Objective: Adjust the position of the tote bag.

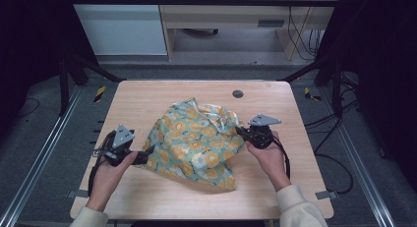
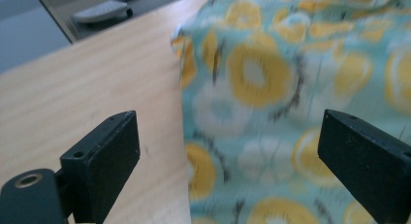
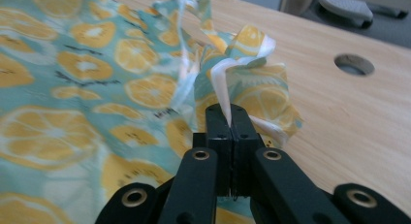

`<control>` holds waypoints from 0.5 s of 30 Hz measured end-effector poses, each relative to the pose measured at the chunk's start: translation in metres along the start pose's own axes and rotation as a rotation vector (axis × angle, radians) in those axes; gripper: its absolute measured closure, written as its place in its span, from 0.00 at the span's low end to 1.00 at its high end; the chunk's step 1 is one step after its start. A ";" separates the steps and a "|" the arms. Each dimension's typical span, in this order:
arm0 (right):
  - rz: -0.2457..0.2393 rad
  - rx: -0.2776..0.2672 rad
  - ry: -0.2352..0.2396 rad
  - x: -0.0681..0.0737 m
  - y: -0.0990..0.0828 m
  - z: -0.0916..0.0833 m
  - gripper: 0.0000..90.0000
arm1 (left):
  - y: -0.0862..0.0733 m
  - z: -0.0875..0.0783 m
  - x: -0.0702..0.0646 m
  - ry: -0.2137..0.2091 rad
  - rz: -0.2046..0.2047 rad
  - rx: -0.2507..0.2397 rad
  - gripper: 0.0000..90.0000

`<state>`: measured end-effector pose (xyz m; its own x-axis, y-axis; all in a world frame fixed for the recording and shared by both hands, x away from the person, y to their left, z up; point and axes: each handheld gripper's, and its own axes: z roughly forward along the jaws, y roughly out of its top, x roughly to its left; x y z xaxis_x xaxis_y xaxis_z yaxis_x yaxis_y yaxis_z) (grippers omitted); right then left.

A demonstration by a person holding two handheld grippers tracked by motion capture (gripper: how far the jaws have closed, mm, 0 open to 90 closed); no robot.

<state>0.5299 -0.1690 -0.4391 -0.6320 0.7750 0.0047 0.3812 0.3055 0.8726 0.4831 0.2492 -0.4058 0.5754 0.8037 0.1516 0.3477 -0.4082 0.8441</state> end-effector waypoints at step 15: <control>-0.040 -0.023 0.005 0.012 0.007 -0.001 1.00 | 0.065 0.075 0.017 -0.047 -0.179 0.128 0.08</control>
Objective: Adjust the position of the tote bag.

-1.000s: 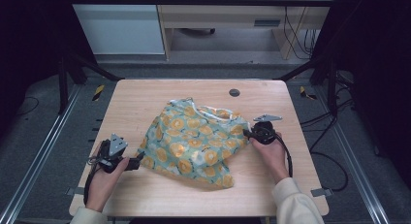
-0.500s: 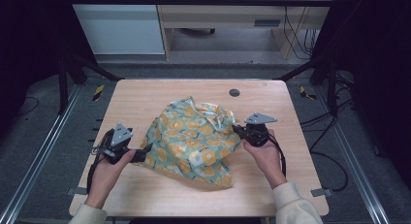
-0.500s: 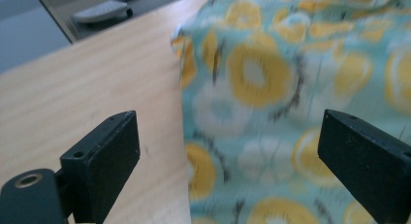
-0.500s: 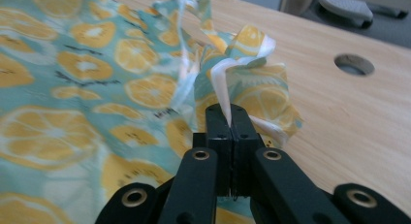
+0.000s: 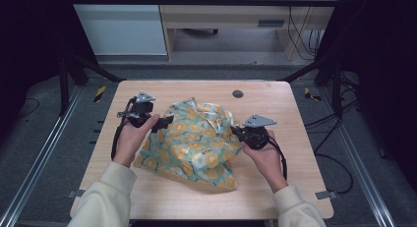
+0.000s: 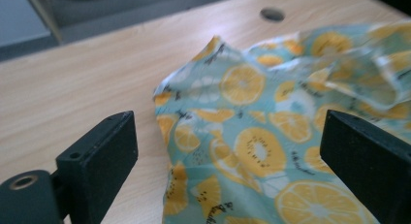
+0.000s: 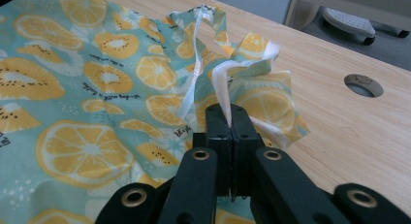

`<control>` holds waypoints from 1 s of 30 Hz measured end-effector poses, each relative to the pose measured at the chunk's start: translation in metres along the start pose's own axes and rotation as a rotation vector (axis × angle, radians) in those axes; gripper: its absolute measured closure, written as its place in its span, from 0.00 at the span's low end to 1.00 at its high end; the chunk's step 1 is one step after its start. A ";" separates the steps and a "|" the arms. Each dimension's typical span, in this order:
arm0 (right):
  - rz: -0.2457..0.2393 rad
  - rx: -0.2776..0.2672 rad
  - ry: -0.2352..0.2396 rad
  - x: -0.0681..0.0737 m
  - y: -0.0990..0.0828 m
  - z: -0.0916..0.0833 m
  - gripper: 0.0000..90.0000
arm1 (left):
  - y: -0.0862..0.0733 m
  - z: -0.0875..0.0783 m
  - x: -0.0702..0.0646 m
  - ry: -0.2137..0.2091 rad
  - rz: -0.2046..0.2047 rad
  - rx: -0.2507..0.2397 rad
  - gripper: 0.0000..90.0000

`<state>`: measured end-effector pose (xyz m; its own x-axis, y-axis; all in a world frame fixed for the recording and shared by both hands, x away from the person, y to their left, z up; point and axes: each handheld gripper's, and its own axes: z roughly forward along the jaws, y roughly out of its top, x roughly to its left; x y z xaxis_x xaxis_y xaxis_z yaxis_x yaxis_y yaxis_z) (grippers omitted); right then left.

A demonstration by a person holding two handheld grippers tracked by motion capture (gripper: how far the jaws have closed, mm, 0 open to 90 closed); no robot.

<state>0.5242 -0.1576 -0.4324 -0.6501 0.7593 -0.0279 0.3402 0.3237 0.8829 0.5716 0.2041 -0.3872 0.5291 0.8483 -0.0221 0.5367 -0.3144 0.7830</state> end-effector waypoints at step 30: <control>0.054 -0.075 -0.088 -0.016 -0.002 -0.020 1.00 | -0.025 0.006 0.000 -0.002 0.117 0.061 0.97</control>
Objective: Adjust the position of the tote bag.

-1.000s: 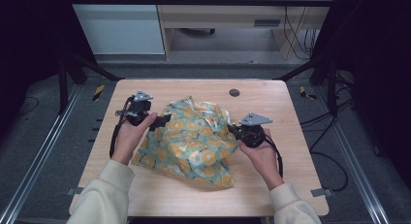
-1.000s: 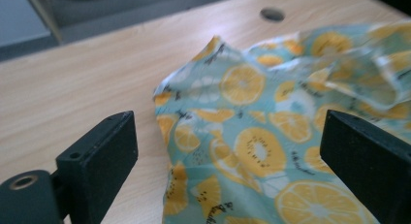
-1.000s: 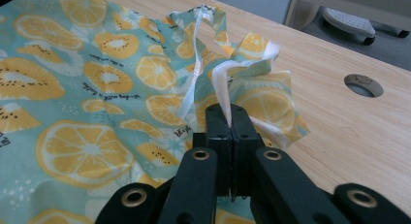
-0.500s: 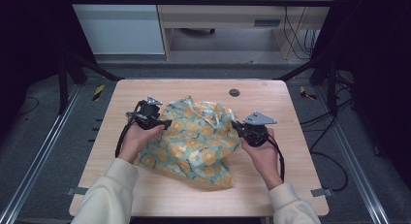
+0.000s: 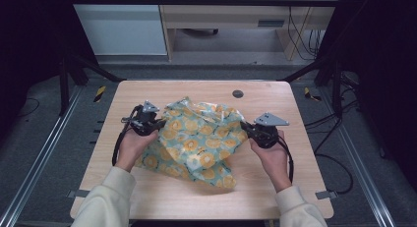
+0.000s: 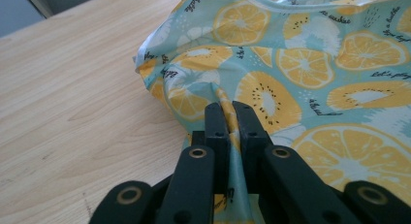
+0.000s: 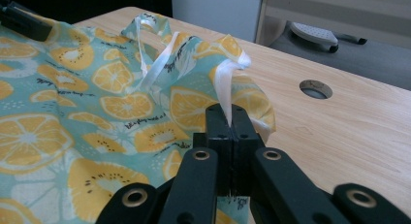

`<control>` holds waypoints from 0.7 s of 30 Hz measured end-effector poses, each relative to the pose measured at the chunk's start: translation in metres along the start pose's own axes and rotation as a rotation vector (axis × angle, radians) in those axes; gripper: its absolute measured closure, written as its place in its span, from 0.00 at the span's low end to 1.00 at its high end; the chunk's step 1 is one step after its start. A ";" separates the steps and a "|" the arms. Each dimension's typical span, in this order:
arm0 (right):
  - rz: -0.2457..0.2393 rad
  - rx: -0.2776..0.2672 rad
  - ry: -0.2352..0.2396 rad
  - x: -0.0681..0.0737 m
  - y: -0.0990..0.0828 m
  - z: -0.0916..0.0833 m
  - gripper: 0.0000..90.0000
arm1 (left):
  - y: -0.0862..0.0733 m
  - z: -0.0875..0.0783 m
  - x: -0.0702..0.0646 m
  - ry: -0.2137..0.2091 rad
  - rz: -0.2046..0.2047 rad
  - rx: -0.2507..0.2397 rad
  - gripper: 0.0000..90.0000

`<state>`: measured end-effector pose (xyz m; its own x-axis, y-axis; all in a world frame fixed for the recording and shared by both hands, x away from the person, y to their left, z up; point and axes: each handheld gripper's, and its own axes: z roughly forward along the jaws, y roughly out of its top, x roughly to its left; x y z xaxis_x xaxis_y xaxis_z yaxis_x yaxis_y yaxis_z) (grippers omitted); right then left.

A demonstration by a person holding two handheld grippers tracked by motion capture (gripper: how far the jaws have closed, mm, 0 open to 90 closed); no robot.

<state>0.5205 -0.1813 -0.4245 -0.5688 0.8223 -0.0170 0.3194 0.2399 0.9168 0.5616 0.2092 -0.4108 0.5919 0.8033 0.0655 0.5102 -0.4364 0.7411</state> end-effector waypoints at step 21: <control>0.058 -0.062 -0.013 -0.019 0.007 -0.028 1.00 | -0.015 -0.039 0.002 0.029 -0.053 -0.169 1.00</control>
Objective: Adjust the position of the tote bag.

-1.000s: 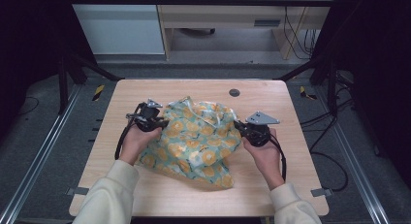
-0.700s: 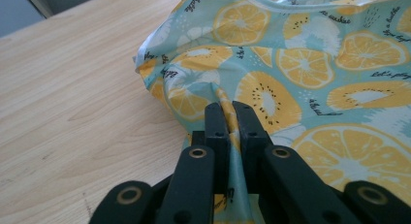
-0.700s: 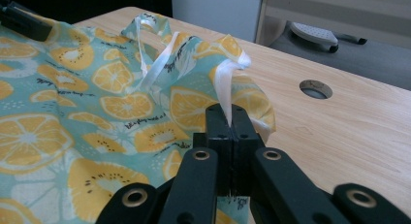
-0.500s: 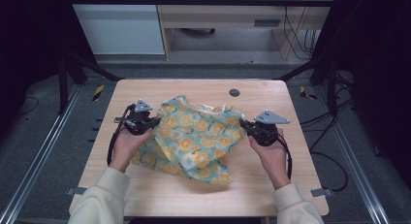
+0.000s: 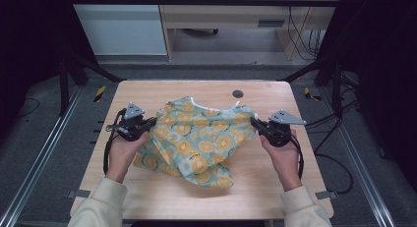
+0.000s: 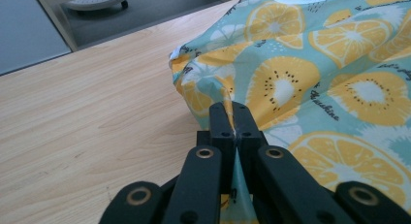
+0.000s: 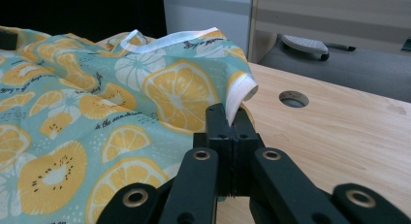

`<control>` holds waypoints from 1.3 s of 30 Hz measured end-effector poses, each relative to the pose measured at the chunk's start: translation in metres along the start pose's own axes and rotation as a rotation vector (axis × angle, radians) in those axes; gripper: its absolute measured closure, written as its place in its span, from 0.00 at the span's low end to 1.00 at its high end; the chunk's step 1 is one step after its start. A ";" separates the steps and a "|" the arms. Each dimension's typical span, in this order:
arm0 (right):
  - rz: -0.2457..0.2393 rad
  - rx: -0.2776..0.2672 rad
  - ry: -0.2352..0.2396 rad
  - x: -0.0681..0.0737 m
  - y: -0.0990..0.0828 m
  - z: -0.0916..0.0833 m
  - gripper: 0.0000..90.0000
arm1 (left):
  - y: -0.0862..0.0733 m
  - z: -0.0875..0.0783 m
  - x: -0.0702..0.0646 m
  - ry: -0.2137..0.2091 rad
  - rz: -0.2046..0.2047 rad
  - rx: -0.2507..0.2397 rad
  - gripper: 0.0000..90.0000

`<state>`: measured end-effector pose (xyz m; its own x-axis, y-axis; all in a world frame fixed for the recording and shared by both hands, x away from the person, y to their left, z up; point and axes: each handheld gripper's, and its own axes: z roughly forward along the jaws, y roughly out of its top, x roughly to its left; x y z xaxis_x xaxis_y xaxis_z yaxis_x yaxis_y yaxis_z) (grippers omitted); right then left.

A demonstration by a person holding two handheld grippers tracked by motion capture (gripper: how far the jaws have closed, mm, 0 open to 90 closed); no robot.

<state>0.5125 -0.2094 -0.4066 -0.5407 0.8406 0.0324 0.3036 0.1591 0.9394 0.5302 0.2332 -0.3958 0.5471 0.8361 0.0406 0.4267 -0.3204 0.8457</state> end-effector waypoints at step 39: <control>-0.029 -0.096 0.050 0.020 0.024 -0.031 1.00 | -0.035 -0.060 -0.022 -0.040 0.048 -0.140 1.00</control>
<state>0.4853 -0.2049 -0.3727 -0.5869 0.8094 0.0194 0.2119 0.1305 0.9685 0.4601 0.2529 -0.3945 0.5940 0.8020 0.0637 0.2963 -0.2916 0.9095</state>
